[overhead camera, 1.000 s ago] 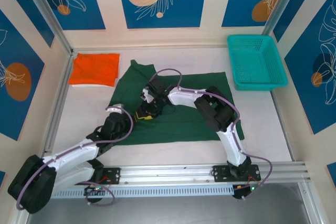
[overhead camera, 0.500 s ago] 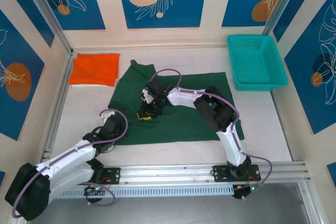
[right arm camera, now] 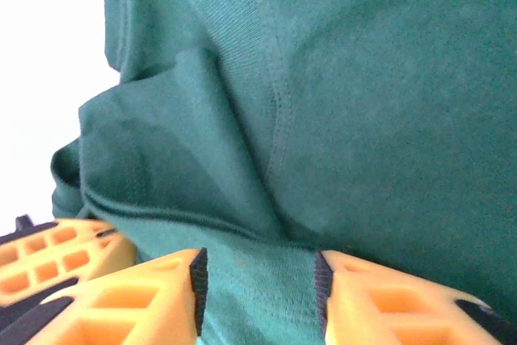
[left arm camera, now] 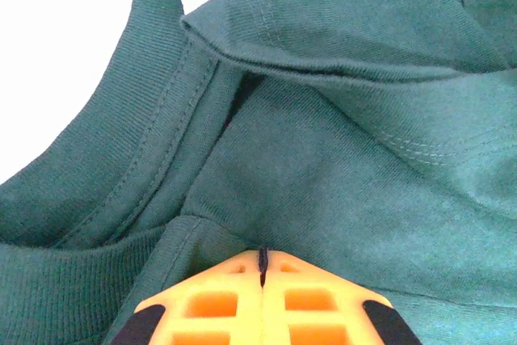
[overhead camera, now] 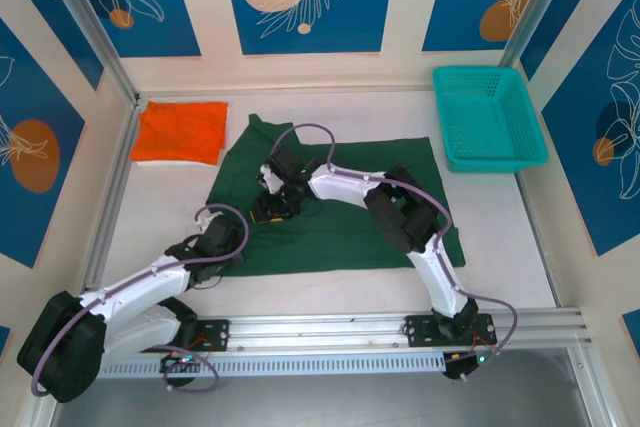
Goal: Fold and stack the t-shirts
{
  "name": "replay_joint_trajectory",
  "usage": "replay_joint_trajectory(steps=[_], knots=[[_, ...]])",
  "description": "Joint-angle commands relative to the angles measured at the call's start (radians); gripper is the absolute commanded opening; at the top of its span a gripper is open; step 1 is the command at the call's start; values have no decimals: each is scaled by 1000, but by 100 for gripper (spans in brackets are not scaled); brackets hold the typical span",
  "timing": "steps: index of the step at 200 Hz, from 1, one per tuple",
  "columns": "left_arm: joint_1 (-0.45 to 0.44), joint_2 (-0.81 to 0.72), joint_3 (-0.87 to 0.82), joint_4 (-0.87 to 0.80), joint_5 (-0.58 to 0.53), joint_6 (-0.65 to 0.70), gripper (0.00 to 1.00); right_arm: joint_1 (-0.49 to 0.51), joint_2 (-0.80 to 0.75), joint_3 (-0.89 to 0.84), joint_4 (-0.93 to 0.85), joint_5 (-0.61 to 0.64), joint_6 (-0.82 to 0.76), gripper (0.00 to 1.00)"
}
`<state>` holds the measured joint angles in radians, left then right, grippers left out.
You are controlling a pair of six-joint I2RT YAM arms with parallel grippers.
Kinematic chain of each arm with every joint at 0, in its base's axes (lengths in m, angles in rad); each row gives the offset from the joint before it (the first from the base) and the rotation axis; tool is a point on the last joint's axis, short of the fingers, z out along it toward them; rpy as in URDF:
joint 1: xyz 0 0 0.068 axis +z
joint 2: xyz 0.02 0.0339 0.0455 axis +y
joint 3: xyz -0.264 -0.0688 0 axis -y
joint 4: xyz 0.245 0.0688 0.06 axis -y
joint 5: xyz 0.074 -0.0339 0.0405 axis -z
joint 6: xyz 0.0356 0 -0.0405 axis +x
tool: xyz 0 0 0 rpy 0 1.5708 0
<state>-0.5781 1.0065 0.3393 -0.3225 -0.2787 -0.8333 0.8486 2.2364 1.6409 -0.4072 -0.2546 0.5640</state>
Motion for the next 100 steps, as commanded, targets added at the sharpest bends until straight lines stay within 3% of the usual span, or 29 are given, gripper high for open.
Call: replay_joint_trajectory(steps=[1,24,57,100], knots=[[7,-5,12,-62,-26,-17,0,24,38,49,-93,64,-35,37],[6,-23,5,-64,-36,-24,0,24,37,50,-100,89,-37,33],[6,-45,1,-85,-56,-40,0,24,27,56,-112,104,-42,20],[6,-53,7,-130,-88,-63,0,27,-19,39,-113,145,-42,13]])
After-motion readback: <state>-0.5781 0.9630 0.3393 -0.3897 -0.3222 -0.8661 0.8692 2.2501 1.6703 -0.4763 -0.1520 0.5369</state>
